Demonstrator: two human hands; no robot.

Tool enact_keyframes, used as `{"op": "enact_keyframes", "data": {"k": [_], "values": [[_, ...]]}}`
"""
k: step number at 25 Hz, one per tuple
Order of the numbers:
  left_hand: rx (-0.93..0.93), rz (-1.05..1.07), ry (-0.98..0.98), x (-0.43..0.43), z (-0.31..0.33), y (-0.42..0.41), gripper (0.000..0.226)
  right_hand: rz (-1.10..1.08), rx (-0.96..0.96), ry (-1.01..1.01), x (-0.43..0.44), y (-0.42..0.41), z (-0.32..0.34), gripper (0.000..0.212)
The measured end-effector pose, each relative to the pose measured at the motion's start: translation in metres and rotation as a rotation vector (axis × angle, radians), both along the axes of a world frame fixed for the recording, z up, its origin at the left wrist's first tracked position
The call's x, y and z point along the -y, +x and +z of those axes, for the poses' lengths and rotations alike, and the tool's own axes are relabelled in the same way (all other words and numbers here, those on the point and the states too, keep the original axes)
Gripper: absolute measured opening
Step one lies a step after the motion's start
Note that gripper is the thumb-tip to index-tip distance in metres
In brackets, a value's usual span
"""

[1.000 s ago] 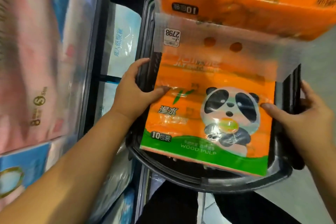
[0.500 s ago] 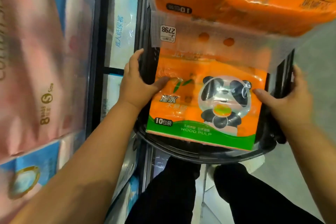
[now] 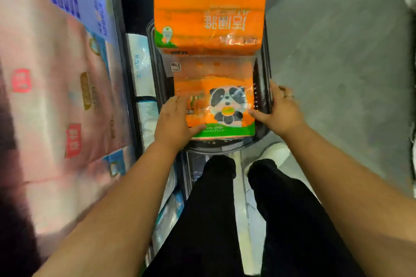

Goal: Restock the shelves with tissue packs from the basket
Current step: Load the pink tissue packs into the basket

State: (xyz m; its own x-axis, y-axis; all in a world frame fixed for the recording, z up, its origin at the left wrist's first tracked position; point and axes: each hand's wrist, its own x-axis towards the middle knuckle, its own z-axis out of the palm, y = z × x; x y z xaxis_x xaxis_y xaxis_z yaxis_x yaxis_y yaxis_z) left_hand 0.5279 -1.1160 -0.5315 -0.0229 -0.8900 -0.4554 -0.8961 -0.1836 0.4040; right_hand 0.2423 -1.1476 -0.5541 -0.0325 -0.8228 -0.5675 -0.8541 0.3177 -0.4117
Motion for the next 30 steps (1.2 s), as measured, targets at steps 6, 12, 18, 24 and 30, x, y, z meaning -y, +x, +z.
{"op": "enact_keyframes", "data": {"k": [6,12,18,24,30], "values": [[0.052,-0.299,-0.013,0.007,0.115,-0.065,0.094,-0.072,-0.016,-0.022,-0.038,-0.03,0.138,0.097],[0.089,-0.677,-0.203,0.01,0.223,-0.183,0.098,-0.184,-0.126,-0.079,-0.106,-0.114,0.239,0.088],[0.108,-1.17,-0.318,-0.055,0.302,-0.363,0.098,-0.295,-0.366,-0.093,-0.236,-0.236,0.31,0.081],[-0.001,-1.553,-0.367,-0.173,0.341,-0.535,0.095,-0.734,-0.358,-0.092,-0.396,-0.333,0.352,0.082],[-0.029,-2.05,-0.424,-0.299,0.349,-0.671,0.098,-1.239,-0.424,-0.019,-0.55,-0.372,0.357,0.086]]}}
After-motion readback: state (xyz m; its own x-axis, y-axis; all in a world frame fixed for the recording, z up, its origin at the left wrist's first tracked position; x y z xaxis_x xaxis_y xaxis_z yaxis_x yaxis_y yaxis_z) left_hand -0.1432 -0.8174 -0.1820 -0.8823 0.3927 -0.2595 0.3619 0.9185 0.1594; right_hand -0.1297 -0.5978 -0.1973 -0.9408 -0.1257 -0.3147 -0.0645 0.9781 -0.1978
